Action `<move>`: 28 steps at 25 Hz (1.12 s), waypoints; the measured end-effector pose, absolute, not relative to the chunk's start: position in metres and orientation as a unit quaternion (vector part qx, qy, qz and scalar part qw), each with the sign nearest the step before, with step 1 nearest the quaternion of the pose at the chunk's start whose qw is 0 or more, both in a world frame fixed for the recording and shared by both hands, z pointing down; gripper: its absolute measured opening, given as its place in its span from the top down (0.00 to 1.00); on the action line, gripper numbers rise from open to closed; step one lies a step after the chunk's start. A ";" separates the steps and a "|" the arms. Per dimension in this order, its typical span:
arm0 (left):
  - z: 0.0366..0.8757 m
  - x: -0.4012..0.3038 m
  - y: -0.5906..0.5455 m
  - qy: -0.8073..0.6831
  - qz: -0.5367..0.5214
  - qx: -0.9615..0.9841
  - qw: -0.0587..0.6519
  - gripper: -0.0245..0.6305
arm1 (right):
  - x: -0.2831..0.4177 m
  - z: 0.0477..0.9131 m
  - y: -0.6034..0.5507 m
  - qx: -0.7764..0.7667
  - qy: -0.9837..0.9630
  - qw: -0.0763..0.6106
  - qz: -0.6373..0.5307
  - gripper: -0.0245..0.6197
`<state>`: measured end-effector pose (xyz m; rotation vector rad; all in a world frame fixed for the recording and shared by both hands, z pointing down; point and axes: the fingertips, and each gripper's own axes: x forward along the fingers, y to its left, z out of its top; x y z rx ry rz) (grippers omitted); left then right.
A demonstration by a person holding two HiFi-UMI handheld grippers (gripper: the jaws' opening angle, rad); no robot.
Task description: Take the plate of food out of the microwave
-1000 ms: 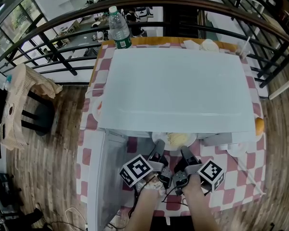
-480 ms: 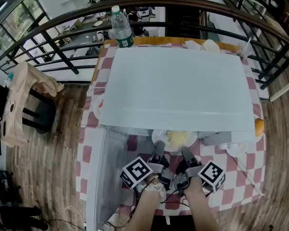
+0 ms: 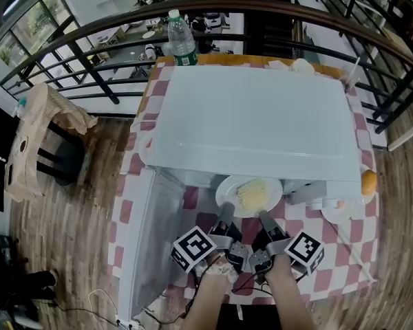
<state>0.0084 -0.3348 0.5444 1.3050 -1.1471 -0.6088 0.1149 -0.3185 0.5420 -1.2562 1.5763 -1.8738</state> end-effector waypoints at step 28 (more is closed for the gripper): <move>0.529 0.006 -0.277 -0.520 -0.272 0.562 0.583 0.92 | 0.142 0.481 -0.283 -0.527 0.726 0.073 -0.436 0.98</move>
